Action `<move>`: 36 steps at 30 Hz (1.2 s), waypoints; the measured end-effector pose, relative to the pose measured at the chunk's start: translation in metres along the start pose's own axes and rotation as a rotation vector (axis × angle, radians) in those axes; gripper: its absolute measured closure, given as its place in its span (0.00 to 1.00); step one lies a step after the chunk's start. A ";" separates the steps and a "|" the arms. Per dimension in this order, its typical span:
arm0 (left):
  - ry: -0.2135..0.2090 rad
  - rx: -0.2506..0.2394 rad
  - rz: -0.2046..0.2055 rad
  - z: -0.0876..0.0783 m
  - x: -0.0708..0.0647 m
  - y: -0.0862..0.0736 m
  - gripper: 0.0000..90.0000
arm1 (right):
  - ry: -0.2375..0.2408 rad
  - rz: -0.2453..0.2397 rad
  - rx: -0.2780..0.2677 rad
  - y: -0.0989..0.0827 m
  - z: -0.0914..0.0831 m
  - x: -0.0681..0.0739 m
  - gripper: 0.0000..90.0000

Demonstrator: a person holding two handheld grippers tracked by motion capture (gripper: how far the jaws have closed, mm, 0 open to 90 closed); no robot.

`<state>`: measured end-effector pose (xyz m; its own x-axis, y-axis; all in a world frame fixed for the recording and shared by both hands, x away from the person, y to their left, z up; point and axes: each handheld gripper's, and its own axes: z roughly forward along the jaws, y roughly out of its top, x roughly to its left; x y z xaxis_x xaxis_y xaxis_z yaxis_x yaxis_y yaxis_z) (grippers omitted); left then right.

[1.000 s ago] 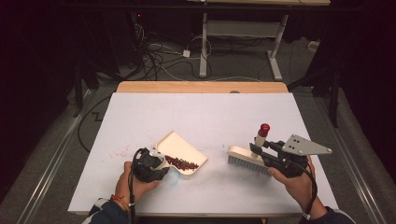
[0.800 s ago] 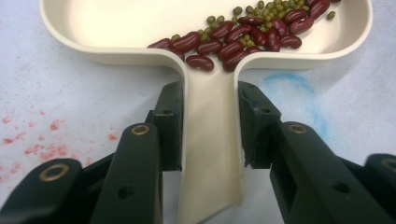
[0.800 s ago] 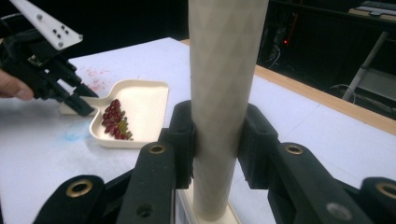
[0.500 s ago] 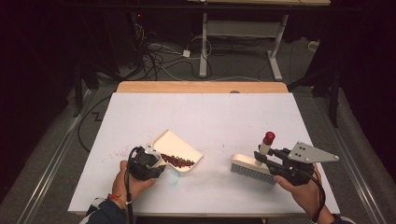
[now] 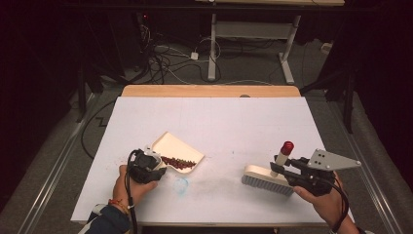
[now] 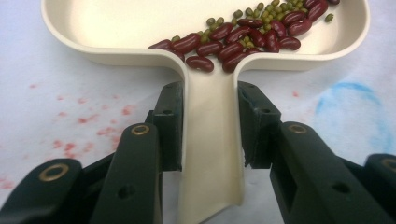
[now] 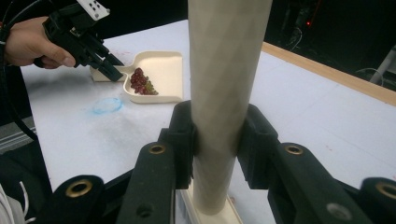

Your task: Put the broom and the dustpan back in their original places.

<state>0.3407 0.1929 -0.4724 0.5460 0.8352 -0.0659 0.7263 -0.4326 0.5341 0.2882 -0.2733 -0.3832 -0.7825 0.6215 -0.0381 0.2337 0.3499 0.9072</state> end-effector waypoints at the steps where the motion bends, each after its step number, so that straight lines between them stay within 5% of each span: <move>1: 0.009 -0.003 -0.012 0.000 0.002 -0.001 0.71 | 0.002 0.001 0.003 0.000 -0.001 -0.001 0.78; 22: 0.082 -0.032 -0.145 0.003 0.026 -0.003 0.70 | 0.048 -0.018 0.074 0.006 -0.020 -0.012 0.78; 28: -0.005 -0.046 -0.178 0.002 0.016 -0.006 0.57 | 0.074 -0.038 0.095 0.008 -0.009 -0.020 0.78; 36: -0.049 -0.026 -0.099 -0.003 -0.004 -0.012 0.52 | 0.038 0.027 0.096 0.012 0.009 -0.040 0.76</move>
<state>0.3288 0.1956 -0.4755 0.4922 0.8556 -0.1603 0.7670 -0.3392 0.5446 0.3279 -0.2877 -0.3746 -0.7963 0.6049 0.0032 0.3075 0.4003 0.8632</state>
